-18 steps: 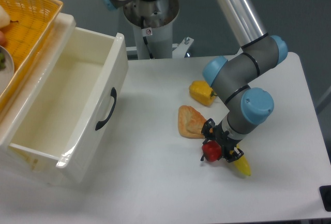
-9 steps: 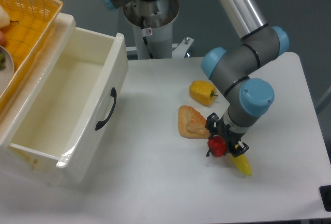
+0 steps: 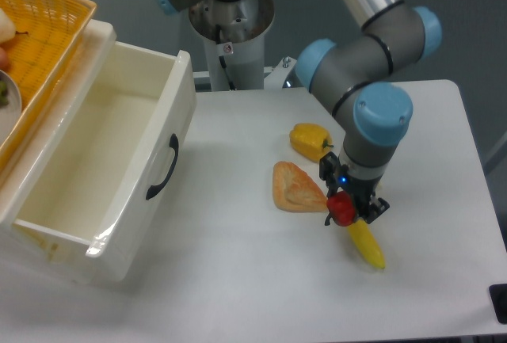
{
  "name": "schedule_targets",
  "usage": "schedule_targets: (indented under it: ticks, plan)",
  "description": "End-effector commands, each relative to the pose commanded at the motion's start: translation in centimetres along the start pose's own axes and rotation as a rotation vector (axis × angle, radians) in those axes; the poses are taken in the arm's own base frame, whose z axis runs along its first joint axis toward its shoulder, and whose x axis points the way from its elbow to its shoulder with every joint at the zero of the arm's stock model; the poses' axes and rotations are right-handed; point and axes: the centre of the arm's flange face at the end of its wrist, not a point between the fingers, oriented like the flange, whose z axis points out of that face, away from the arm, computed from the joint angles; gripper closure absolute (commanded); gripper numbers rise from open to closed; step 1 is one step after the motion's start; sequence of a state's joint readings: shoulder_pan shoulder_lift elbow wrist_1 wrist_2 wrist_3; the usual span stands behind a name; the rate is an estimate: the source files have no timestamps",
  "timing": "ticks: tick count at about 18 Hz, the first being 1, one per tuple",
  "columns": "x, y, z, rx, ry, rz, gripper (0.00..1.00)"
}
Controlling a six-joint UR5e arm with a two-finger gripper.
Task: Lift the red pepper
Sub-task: 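Lift the held red pepper up off the table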
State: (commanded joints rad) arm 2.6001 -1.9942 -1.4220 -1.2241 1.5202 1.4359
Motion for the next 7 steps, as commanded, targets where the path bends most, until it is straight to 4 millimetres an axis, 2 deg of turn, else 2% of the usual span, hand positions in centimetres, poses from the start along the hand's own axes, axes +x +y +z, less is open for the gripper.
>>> schedule_targets:
  ticks: [3, 7]
  plan:
    - [-0.6, 0.3, -1.2, -0.039, -0.032, 0.001, 0.77]
    - [-0.9, 0.4, -1.4, -0.045, -0.036, -0.001, 0.77]
